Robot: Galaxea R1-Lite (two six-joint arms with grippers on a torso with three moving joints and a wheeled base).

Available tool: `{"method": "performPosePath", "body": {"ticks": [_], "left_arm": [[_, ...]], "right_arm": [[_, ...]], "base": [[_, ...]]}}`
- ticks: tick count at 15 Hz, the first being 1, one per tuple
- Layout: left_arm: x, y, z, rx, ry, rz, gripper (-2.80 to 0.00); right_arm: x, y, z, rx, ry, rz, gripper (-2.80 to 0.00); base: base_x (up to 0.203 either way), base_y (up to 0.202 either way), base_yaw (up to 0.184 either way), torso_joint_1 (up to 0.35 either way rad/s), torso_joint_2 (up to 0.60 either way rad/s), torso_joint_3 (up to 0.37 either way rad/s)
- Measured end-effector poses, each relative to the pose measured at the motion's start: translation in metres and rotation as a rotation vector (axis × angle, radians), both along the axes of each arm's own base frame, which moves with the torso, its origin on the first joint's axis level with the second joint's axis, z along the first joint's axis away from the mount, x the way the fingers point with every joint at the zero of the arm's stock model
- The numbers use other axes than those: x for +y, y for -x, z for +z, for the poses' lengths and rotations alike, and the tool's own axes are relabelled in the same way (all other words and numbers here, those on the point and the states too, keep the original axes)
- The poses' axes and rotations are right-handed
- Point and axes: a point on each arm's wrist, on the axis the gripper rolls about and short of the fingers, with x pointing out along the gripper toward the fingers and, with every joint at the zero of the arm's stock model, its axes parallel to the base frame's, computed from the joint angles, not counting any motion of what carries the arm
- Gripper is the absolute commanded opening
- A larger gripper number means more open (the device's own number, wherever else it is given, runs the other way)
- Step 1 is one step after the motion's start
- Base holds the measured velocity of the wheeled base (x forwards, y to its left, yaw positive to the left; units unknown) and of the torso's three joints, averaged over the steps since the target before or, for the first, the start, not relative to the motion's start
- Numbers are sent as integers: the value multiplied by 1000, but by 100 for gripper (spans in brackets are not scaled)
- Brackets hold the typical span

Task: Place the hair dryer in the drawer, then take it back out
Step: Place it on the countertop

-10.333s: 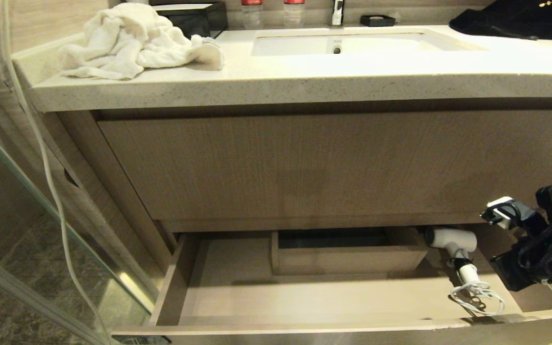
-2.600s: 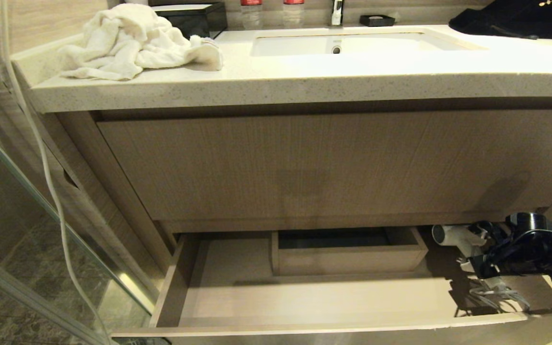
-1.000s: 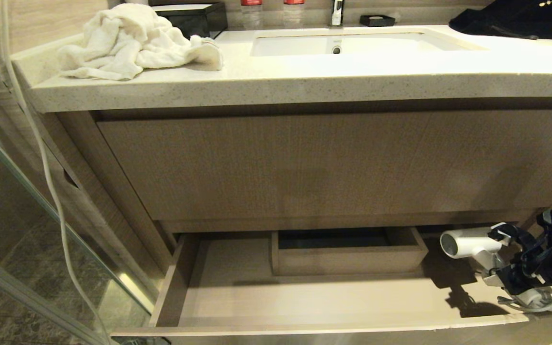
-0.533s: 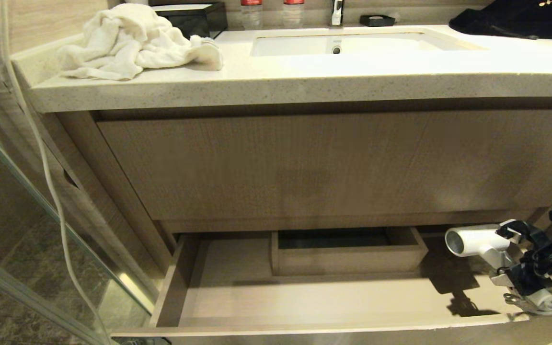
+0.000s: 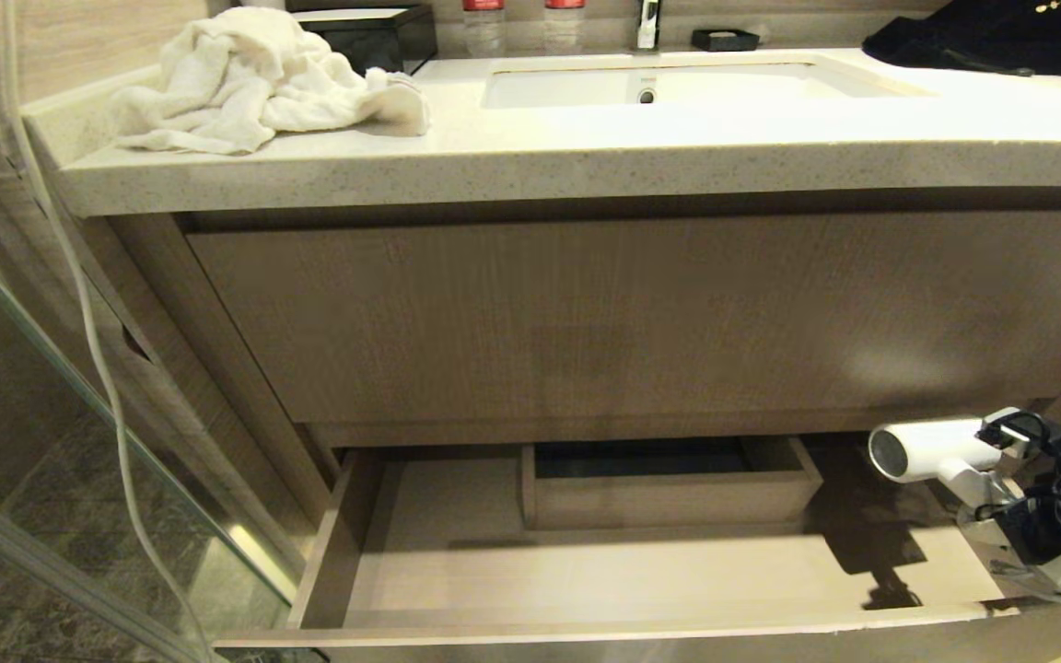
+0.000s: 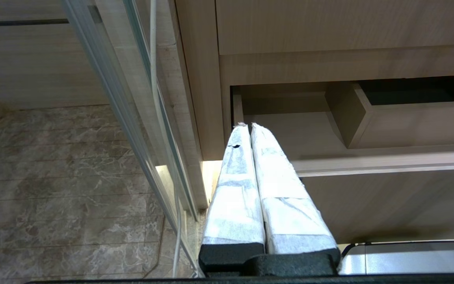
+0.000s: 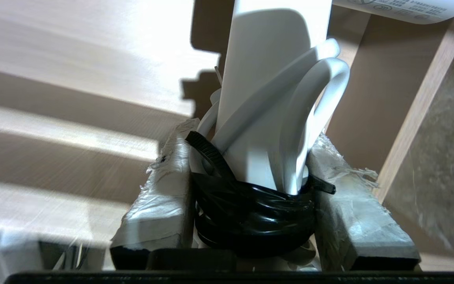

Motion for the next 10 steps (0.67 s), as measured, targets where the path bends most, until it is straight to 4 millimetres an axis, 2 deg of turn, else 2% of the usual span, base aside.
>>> {"method": "performPosePath", "body": {"ticks": [10], "left_arm": [[0, 0, 0, 0, 0, 0, -280]], "right_arm": [[17, 32, 44, -80, 6, 13, -280]], "base": [[0, 0, 0, 0, 0, 0]]}}
